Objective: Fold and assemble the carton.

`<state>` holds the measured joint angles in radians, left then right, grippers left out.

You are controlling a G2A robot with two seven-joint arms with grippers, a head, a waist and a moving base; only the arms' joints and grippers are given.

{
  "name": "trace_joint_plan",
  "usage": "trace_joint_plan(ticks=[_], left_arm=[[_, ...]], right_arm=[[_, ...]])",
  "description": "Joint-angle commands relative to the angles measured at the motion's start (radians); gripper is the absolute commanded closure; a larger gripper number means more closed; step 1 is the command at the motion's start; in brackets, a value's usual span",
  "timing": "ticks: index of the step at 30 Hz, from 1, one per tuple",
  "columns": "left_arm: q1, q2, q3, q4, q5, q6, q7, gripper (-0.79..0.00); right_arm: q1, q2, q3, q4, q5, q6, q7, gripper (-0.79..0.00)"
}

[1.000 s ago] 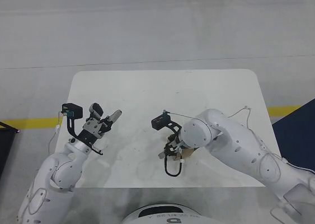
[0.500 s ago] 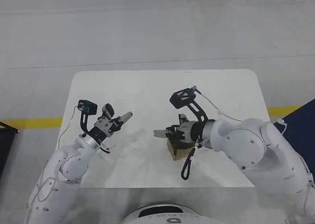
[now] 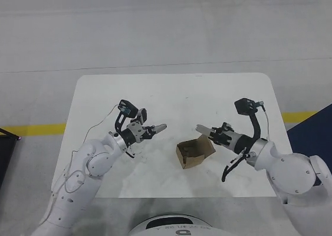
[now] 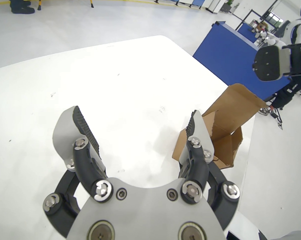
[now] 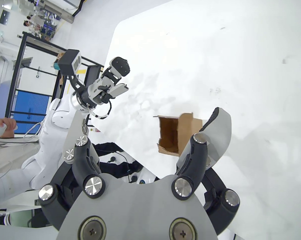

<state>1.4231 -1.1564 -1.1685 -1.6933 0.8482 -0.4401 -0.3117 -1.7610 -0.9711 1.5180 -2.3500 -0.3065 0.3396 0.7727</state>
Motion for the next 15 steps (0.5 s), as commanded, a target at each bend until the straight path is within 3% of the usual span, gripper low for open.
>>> trace_joint_plan(ticks=[1, 10, 15], left_arm=[[-0.027, -0.005, 0.027, 0.012, 0.013, -0.007, 0.001, -0.785], [-0.069, -0.016, 0.081, 0.062, 0.027, -0.02, 0.029, -0.785], [-0.063, -0.013, 0.065, 0.069, 0.025, -0.015, 0.039, -0.785]], right_arm=[[-0.062, 0.0, 0.039, 0.0, 0.032, 0.008, 0.002, -0.686], [-0.226, 0.006, 0.144, 0.0, 0.111, 0.071, 0.11, -0.591], [-0.269, 0.003, 0.14, 0.0, 0.139, 0.116, 0.083, -0.339]])
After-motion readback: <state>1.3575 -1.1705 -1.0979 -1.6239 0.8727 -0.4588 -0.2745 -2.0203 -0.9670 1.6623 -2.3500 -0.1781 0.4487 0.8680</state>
